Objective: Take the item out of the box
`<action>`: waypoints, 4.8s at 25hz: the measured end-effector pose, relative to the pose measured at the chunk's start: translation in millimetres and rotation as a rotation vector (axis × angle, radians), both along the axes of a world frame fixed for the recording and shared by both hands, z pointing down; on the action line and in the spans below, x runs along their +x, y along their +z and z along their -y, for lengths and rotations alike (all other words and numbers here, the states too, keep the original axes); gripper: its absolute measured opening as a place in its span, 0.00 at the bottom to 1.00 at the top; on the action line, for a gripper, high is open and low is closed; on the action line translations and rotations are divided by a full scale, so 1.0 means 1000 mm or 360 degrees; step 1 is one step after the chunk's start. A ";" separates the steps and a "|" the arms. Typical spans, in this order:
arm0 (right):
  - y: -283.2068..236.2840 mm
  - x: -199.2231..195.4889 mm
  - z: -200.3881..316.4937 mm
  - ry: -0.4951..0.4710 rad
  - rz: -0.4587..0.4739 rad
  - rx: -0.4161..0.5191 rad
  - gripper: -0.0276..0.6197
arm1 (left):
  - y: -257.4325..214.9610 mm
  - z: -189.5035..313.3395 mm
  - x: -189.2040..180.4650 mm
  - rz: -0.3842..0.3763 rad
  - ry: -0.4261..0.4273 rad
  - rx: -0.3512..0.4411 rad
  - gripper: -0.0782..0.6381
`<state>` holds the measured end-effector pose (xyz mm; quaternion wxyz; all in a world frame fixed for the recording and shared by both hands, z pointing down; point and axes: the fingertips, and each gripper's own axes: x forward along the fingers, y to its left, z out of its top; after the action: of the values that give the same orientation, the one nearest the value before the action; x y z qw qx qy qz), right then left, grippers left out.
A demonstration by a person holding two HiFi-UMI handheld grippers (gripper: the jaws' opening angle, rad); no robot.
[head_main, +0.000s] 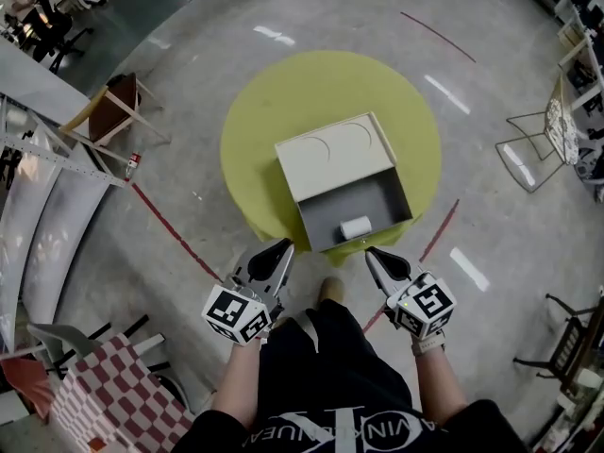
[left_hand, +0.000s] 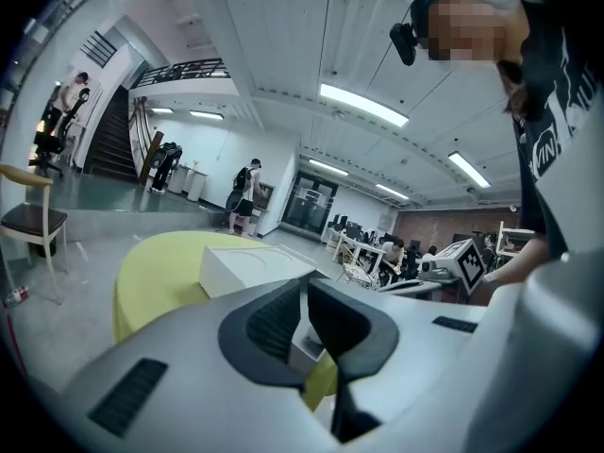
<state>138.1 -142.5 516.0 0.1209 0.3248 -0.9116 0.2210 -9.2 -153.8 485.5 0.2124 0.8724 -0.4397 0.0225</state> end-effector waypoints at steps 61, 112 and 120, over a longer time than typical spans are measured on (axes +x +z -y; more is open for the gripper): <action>0.101 -0.046 0.035 -0.2170 -0.1565 -0.0288 0.29 | 0.042 0.042 0.009 -0.0068 -0.0020 -0.0147 0.15; -0.001 -0.025 0.082 -0.0474 -0.0553 0.0025 0.29 | 0.014 0.058 0.002 0.0053 0.0087 -0.0041 0.15; -0.026 -0.025 0.080 -0.0272 -0.0442 0.0173 0.29 | -0.003 0.061 0.000 0.0056 0.0085 0.0015 0.15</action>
<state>113.4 -222.7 490.4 0.2464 0.2795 -0.9211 0.1133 -9.3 -215.0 482.1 0.1998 0.8843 -0.4200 0.0415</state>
